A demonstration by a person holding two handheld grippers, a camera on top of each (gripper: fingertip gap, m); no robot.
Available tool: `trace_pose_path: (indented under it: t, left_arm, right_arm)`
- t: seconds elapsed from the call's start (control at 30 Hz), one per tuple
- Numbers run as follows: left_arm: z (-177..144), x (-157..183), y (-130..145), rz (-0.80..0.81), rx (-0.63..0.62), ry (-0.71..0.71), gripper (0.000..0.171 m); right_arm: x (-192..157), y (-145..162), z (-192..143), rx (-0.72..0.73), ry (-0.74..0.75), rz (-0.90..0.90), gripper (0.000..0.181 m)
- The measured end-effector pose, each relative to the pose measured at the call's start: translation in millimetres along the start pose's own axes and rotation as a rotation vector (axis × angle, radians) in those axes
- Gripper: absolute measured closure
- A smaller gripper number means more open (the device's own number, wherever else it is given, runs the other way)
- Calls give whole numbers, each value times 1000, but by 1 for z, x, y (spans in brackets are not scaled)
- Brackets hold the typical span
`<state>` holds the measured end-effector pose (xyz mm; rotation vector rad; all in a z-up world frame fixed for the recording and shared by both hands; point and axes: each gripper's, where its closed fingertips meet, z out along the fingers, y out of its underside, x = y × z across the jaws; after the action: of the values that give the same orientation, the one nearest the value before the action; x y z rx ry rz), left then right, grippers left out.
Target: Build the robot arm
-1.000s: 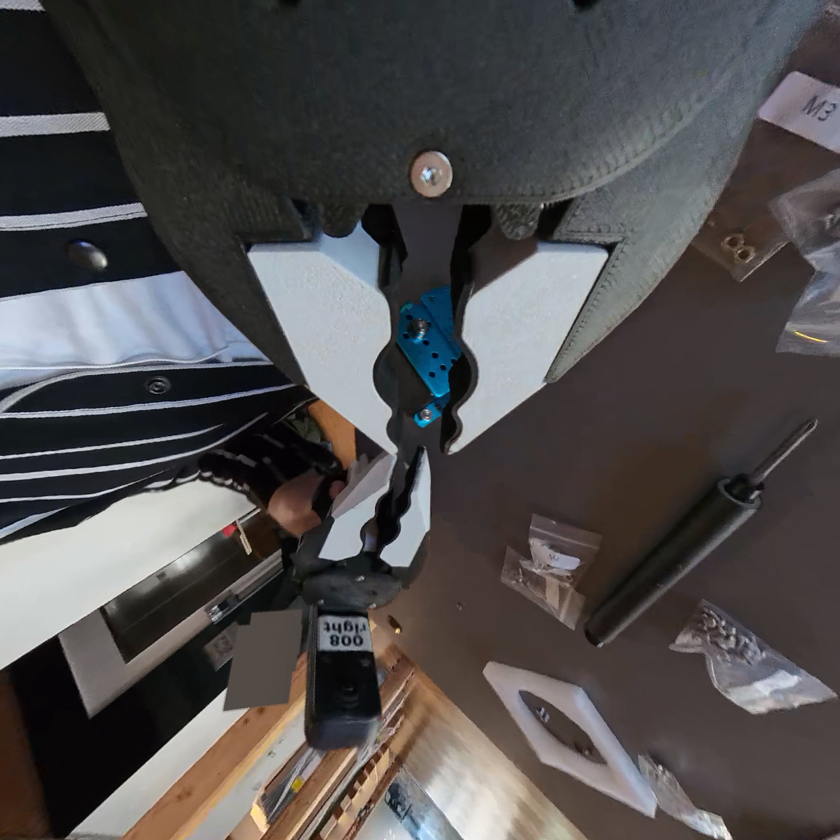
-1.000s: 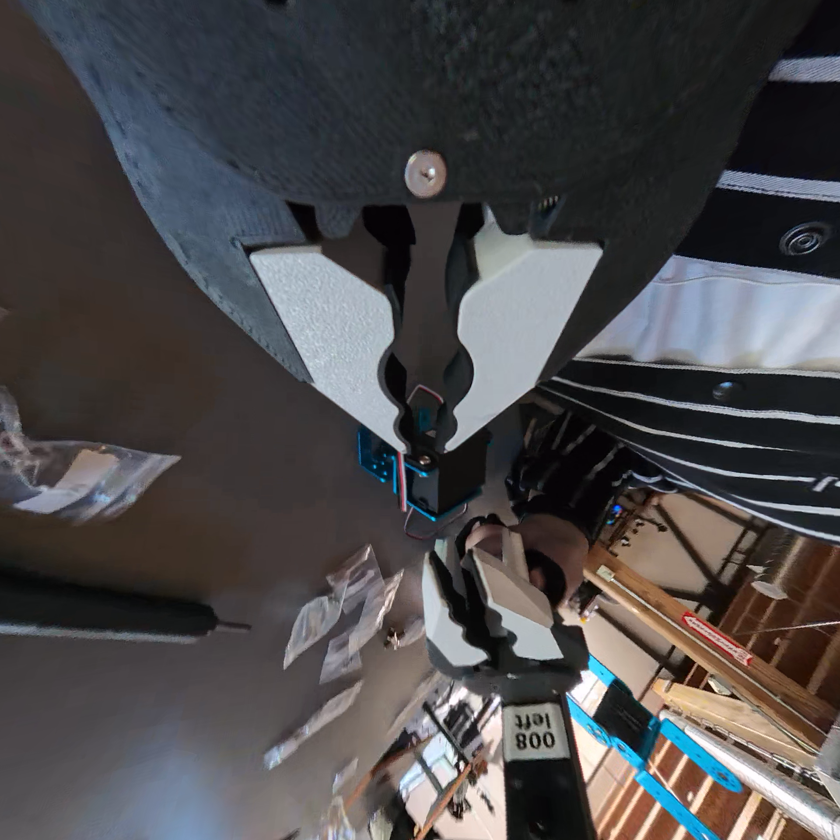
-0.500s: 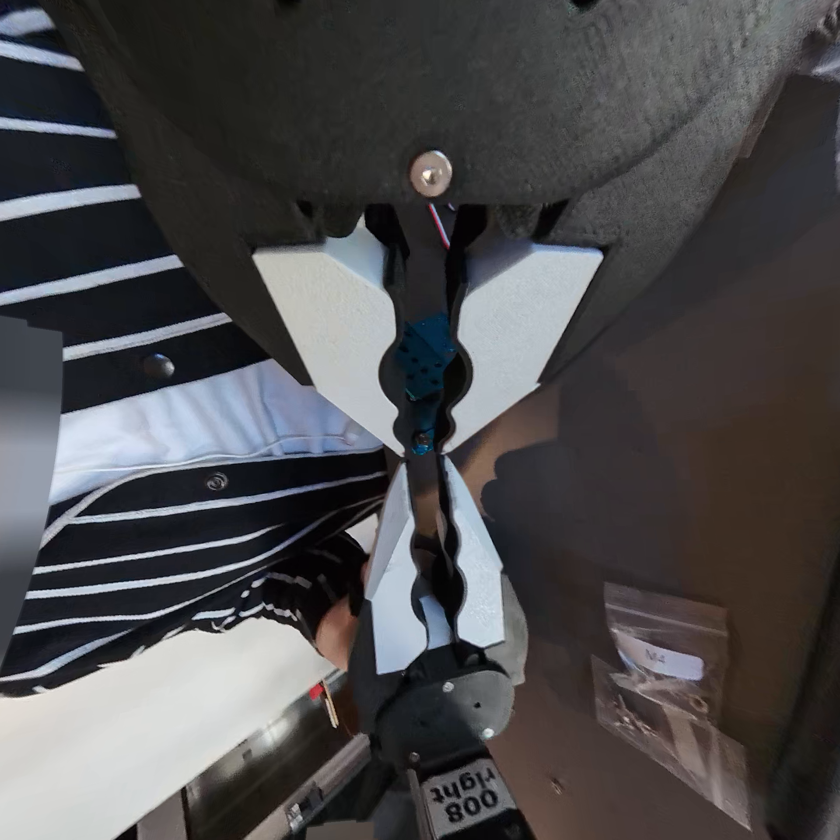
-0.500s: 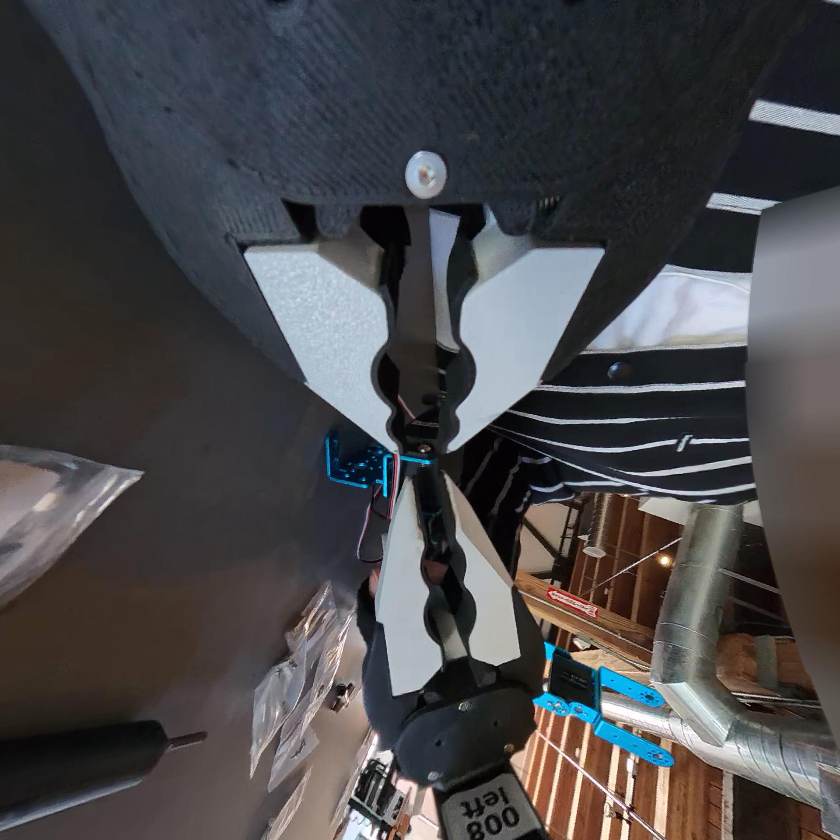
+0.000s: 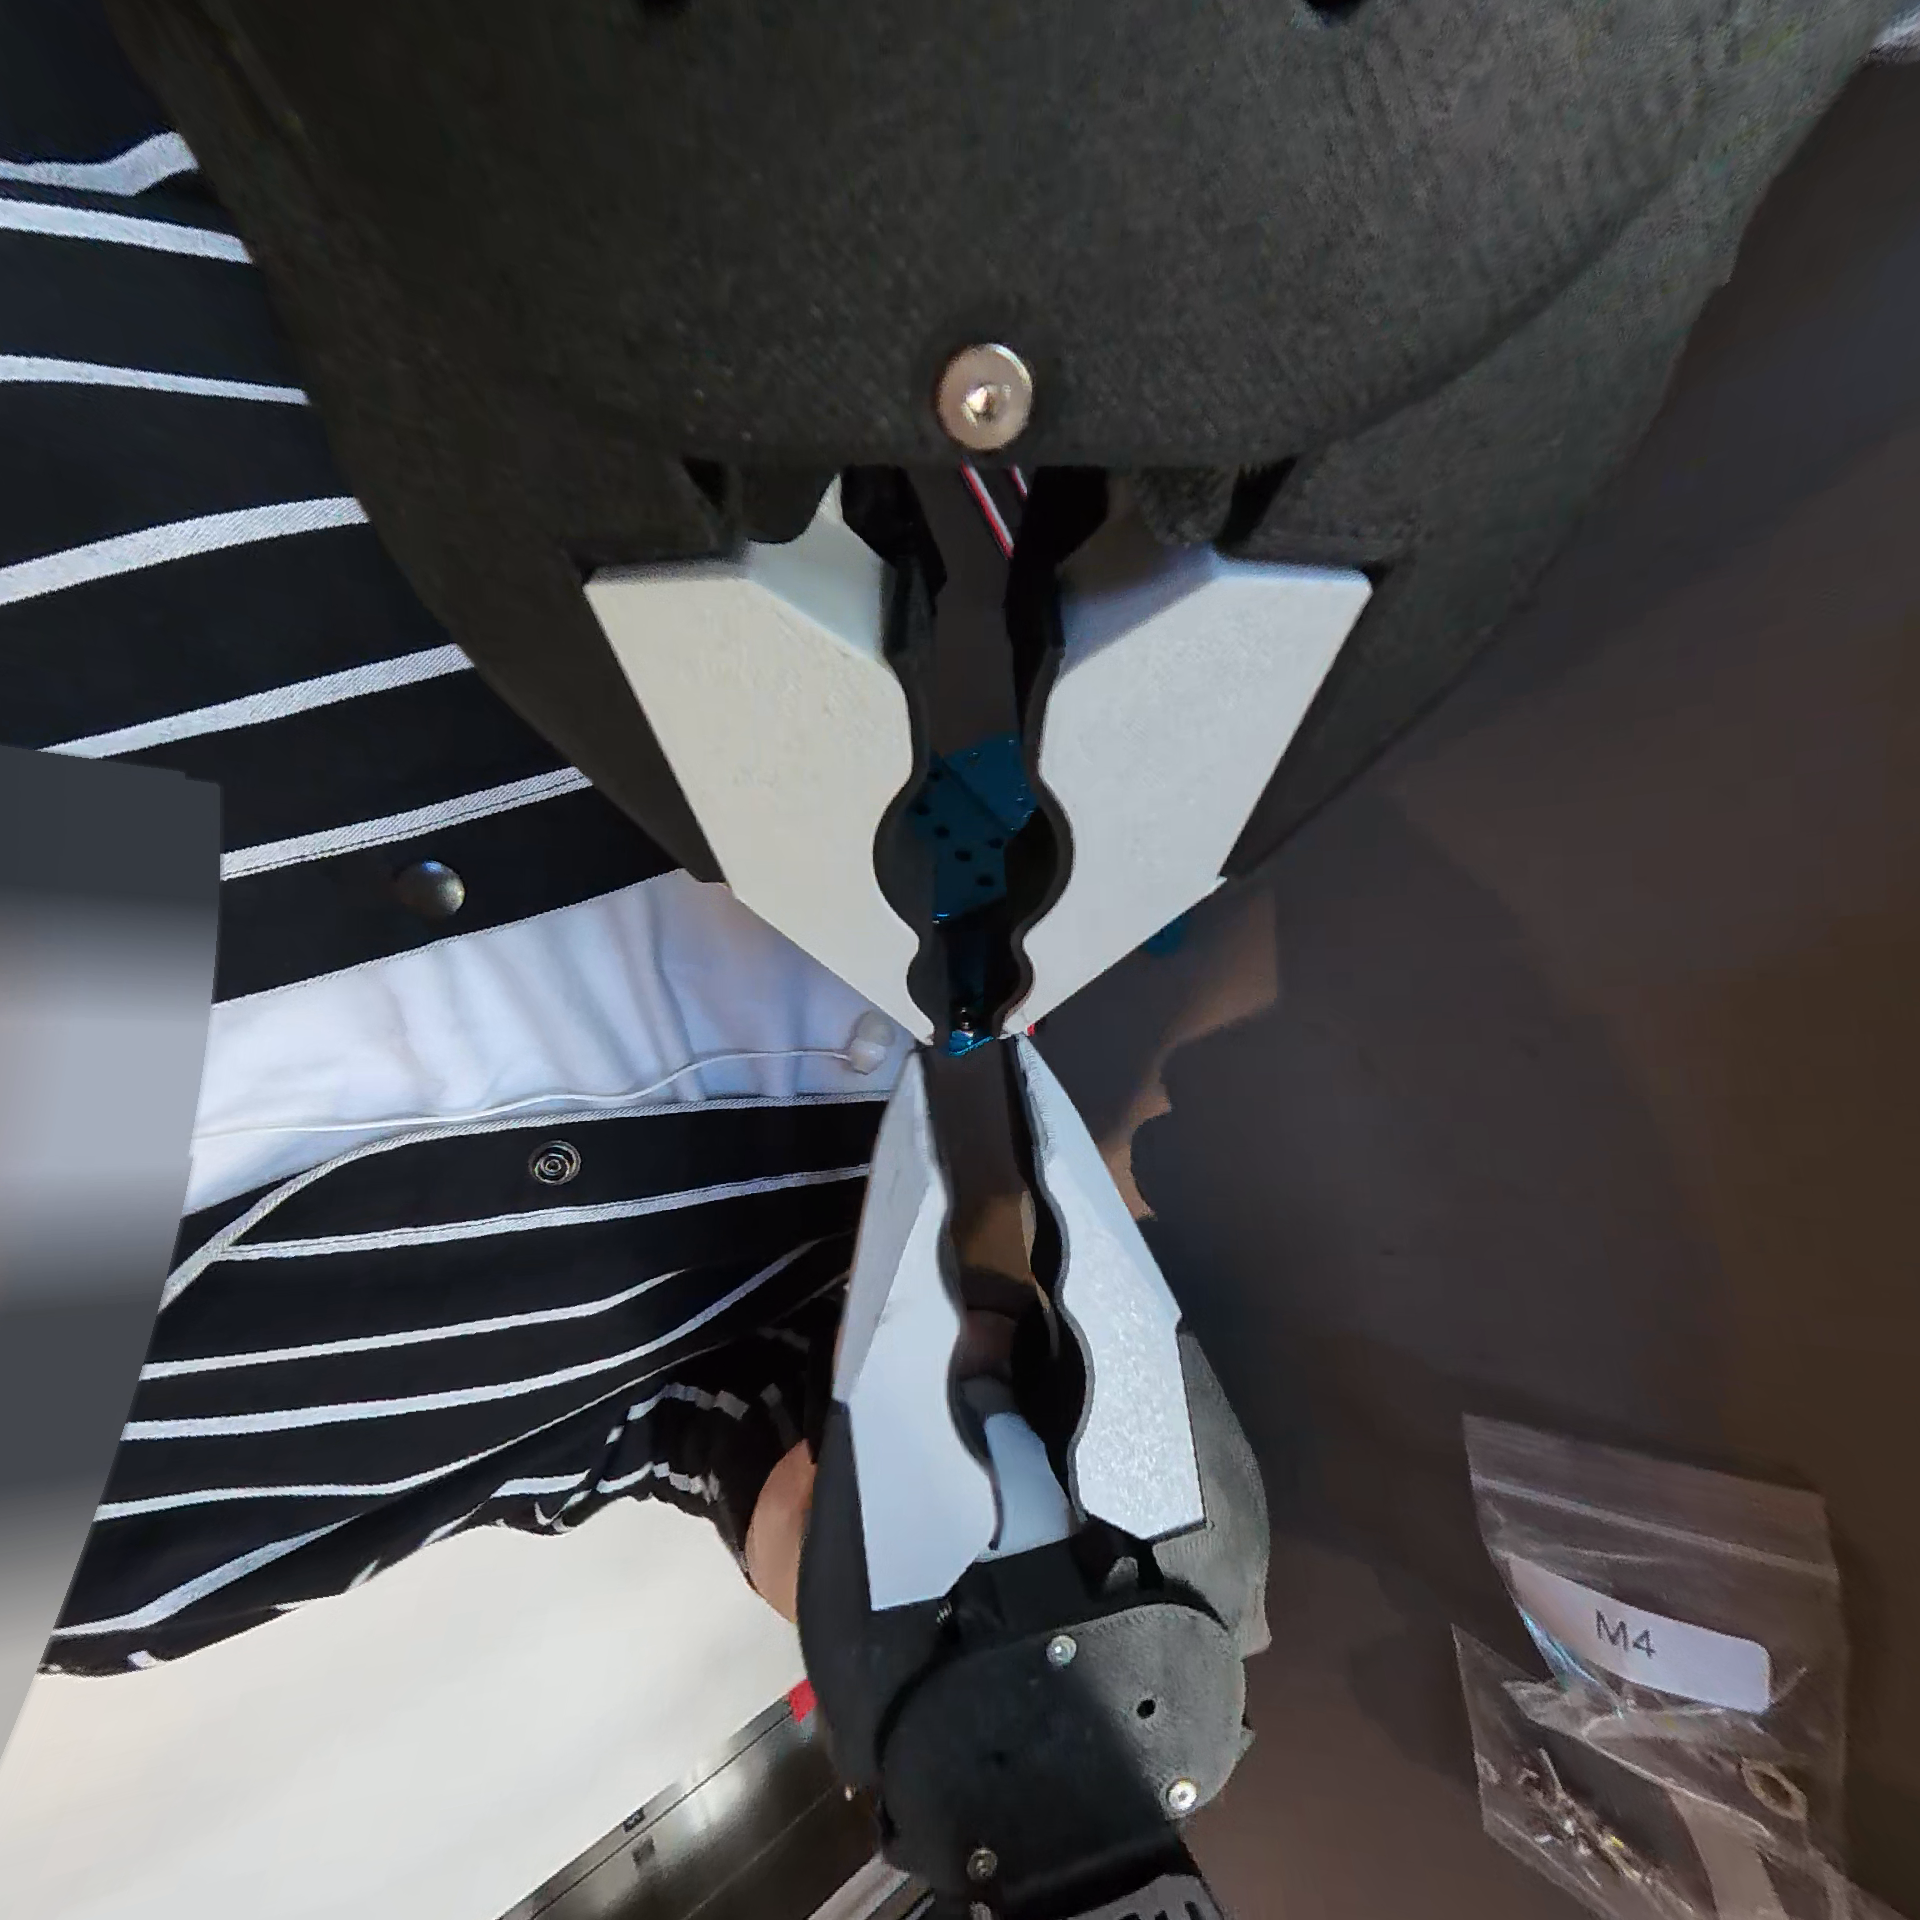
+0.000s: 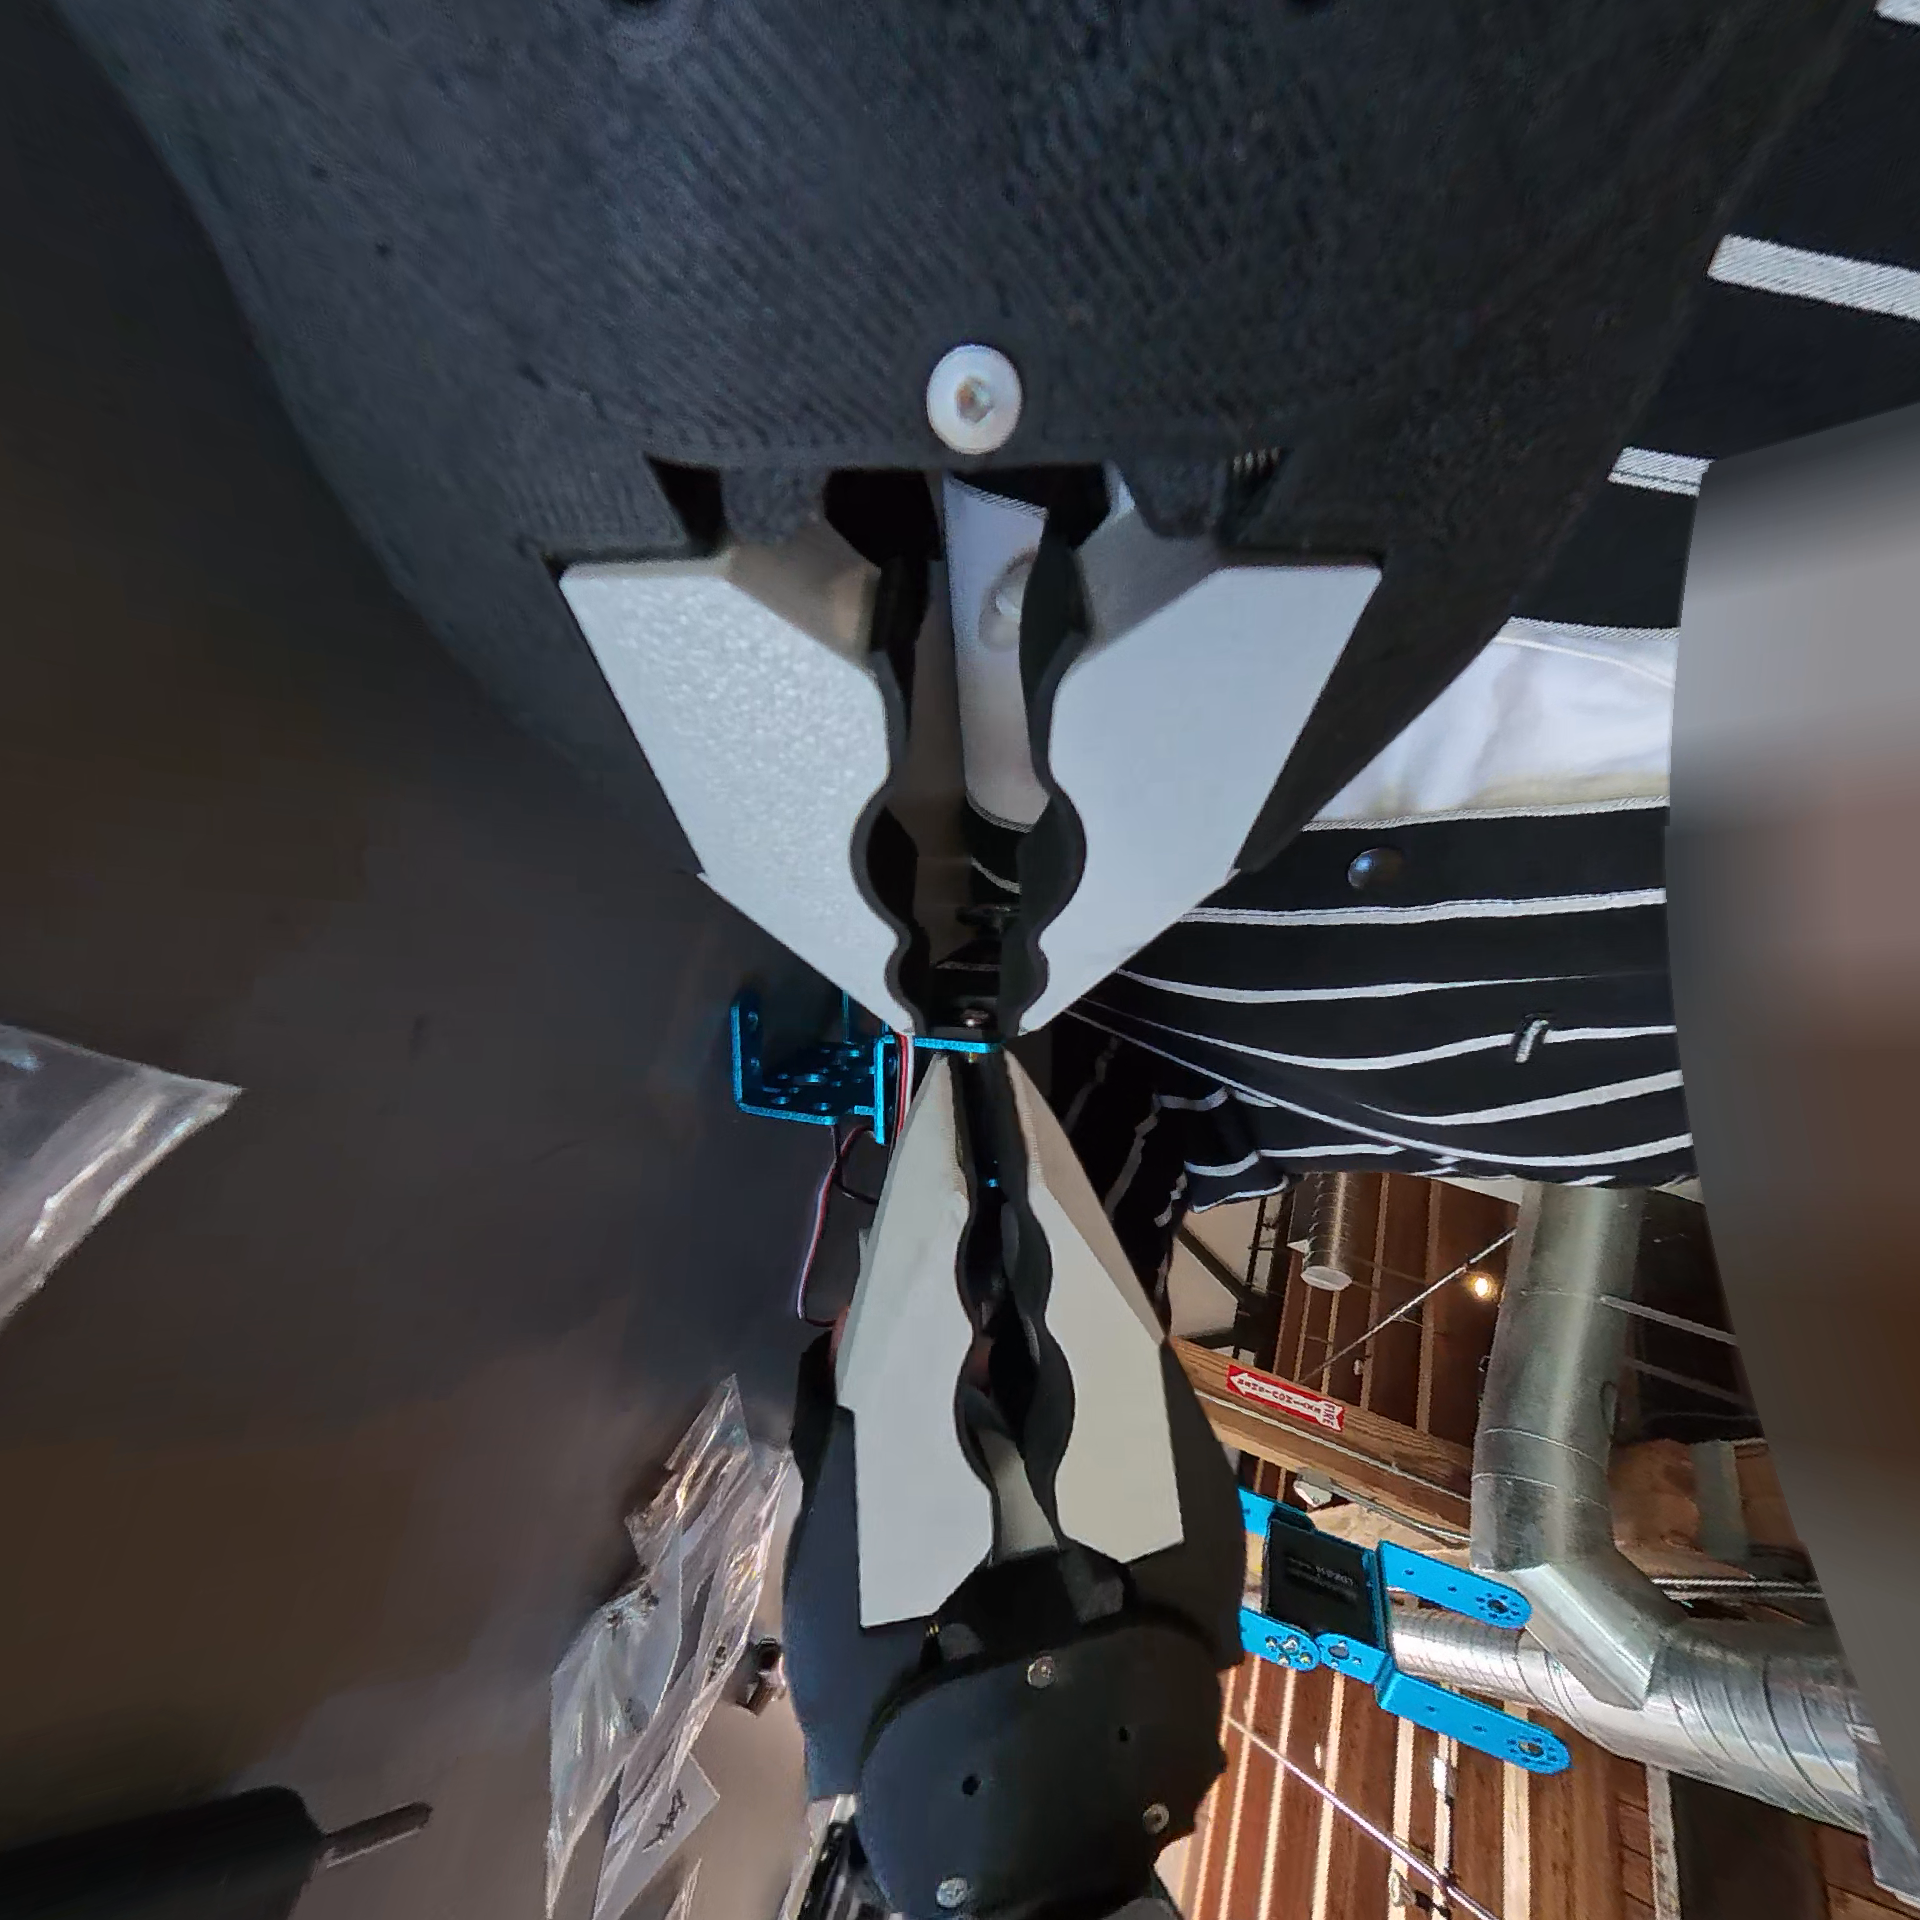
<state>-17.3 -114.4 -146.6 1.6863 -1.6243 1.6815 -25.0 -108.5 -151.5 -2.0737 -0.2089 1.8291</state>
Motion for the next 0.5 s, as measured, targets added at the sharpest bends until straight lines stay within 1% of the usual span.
trace_pose_path:
  t: [0.1,0.17,0.2,0.27,0.33,0.37,0.4,0.43,0.5]
  left_arm:
    - [-1,-1,-1,-6,10,-7,167]
    - [-2,-1,-1,-10,16,-21,167]
    - [-2,-1,-1,-11,18,-28,168]
    - [-2,-2,-1,-23,25,-42,167]
    - [-2,-1,-1,-26,38,-56,168]
    - [-2,-1,-1,-26,45,-62,168]
    - [-2,-1,-1,-29,50,-66,168]
    - [-2,-1,0,-29,55,-70,168]
    - [-2,0,1,-31,63,-72,168]
  right_arm:
    - [-5,-1,0,11,13,-45,158]
    - [-8,-2,0,28,59,-118,146]
    - [-11,-1,1,34,89,-168,143]
    - [-14,-2,3,50,184,-316,144]
    - [-12,-2,1,48,292,-432,155]
    - [-12,-3,0,55,309,-429,157]
    - [-12,-4,-2,67,300,-389,157]
    - [-12,-6,-3,81,270,-336,158]
    - [-7,-7,-7,110,211,-222,165]
